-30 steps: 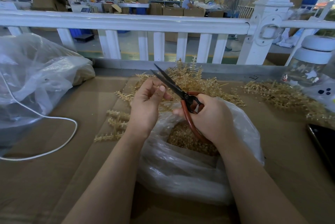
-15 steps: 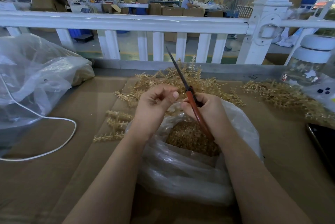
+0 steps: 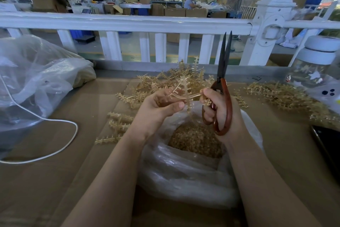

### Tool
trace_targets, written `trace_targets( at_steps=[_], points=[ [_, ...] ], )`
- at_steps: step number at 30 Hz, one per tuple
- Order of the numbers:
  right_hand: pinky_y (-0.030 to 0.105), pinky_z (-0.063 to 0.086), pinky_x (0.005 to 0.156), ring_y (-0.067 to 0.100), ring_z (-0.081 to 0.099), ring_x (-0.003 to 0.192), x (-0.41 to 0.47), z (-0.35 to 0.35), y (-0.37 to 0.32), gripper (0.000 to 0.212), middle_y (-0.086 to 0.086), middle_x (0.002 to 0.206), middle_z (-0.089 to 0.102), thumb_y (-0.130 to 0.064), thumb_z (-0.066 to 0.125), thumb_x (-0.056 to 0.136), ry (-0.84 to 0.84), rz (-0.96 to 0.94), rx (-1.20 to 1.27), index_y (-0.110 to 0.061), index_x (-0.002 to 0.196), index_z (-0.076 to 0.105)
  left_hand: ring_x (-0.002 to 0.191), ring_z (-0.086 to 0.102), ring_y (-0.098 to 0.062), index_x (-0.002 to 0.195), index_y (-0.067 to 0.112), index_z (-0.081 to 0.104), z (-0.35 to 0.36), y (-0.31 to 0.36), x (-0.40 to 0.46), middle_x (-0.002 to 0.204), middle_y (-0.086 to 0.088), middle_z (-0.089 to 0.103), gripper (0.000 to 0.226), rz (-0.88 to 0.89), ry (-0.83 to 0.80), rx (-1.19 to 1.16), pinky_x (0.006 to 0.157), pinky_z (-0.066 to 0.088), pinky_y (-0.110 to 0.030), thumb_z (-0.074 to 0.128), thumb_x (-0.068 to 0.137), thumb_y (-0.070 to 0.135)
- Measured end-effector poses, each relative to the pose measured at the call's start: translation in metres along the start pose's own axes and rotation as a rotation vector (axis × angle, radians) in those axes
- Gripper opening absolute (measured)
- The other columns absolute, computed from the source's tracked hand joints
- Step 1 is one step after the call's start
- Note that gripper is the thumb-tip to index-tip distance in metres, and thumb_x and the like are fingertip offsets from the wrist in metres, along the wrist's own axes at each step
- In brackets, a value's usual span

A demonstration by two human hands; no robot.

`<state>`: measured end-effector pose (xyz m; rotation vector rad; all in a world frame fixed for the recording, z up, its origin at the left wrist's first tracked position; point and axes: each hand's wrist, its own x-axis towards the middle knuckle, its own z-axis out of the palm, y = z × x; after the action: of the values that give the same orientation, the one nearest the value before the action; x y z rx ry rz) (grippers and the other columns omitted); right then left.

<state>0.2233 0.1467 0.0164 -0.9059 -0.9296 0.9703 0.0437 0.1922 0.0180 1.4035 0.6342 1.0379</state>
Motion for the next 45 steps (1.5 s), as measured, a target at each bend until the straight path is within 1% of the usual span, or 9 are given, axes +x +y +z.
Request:
trace_targets(
  at_steps=[8,15,18,21,25,29,32,37,45],
  points=[
    [0.021,0.028,0.038,0.01,0.03,0.041,0.001,0.0,0.001,0.032,0.017,0.086,0.037,-0.028,0.067,0.085,0.008,-0.005,0.051,-0.007,0.106,0.054,0.069,0.067,-0.01,0.107,0.013,0.062,0.001,0.004,0.0,0.097,-0.008,0.075,0.045,-0.159,-0.012,-0.29,0.065,0.051,-0.02,0.079,0.066,0.018],
    [0.021,0.027,0.038,0.008,0.031,0.041,0.0,0.001,-0.002,0.034,0.014,0.076,0.033,-0.024,0.068,0.087,0.011,0.01,0.1,-0.003,0.11,0.054,0.075,0.06,-0.01,0.099,0.015,0.077,0.009,0.002,-0.003,0.096,-0.006,0.073,0.035,-0.236,-0.11,-0.056,0.068,0.045,-0.022,0.081,0.065,0.022],
    [0.021,0.027,0.039,0.008,0.032,0.042,0.0,0.001,-0.002,0.035,0.014,0.075,0.033,-0.025,0.069,0.088,0.001,0.009,0.097,-0.004,0.112,0.053,0.081,0.064,-0.012,0.09,0.02,0.08,0.013,0.003,-0.002,0.091,-0.002,0.075,0.024,-0.218,-0.132,-0.012,0.078,0.049,-0.027,0.079,0.066,0.022],
    [0.021,0.027,0.041,0.009,0.031,0.042,-0.001,-0.001,-0.001,0.034,0.018,0.07,0.034,-0.031,0.07,0.091,-0.016,-0.018,0.017,-0.003,0.106,0.058,0.067,0.06,-0.007,0.086,0.019,0.079,0.012,0.003,-0.002,0.077,0.0,0.07,0.013,-0.148,-0.103,0.008,0.064,0.048,-0.019,0.075,0.074,0.021],
    [0.022,0.024,0.04,0.007,0.035,0.041,-0.003,-0.001,-0.002,0.031,0.002,0.068,0.059,-0.035,0.07,0.087,0.004,-0.034,-0.025,-0.005,0.09,0.066,0.065,0.055,-0.009,0.083,0.011,0.073,0.012,0.004,-0.001,0.078,-0.003,0.068,0.01,-0.028,-0.003,-0.083,0.062,0.045,-0.019,0.067,0.085,0.018],
    [0.014,0.036,0.045,0.006,0.046,0.044,-0.004,0.001,0.0,0.039,0.001,0.063,0.06,-0.041,0.074,0.081,0.023,-0.095,-0.241,-0.003,0.078,0.066,0.06,0.052,-0.008,0.077,0.014,0.07,0.011,0.004,0.001,0.067,-0.001,0.061,0.017,0.076,0.184,-0.075,0.062,0.046,-0.019,0.064,0.092,0.013],
    [0.029,0.056,0.066,0.012,0.063,0.063,-0.002,0.004,0.006,0.026,-0.007,0.066,0.066,-0.039,0.08,0.083,0.047,-0.127,-0.506,-0.015,0.078,0.069,0.058,0.051,-0.006,0.08,0.012,0.069,0.009,0.005,0.002,0.061,0.004,0.058,0.013,0.113,0.276,-0.092,0.062,0.046,-0.017,0.064,0.092,0.011],
    [0.027,0.055,0.075,0.001,0.065,0.081,-0.004,0.005,0.015,0.024,-0.018,0.082,0.07,-0.056,0.077,0.08,-0.007,-0.154,-0.869,-0.038,0.09,0.064,0.063,0.052,-0.005,0.083,0.015,0.069,0.006,0.007,0.002,0.065,0.008,0.062,0.011,0.136,0.309,-0.097,0.064,0.046,-0.018,0.065,0.091,0.008],
    [0.027,0.055,0.076,0.008,0.063,0.091,-0.009,0.009,0.014,0.047,-0.015,0.099,0.068,-0.068,0.065,0.083,0.017,-0.23,-1.153,-0.028,0.106,0.062,0.063,0.053,-0.005,0.081,0.02,0.073,0.007,0.008,0.0,0.065,0.009,0.065,0.021,0.195,0.237,-0.059,0.065,0.045,-0.017,0.062,0.091,0.004]
  ],
)
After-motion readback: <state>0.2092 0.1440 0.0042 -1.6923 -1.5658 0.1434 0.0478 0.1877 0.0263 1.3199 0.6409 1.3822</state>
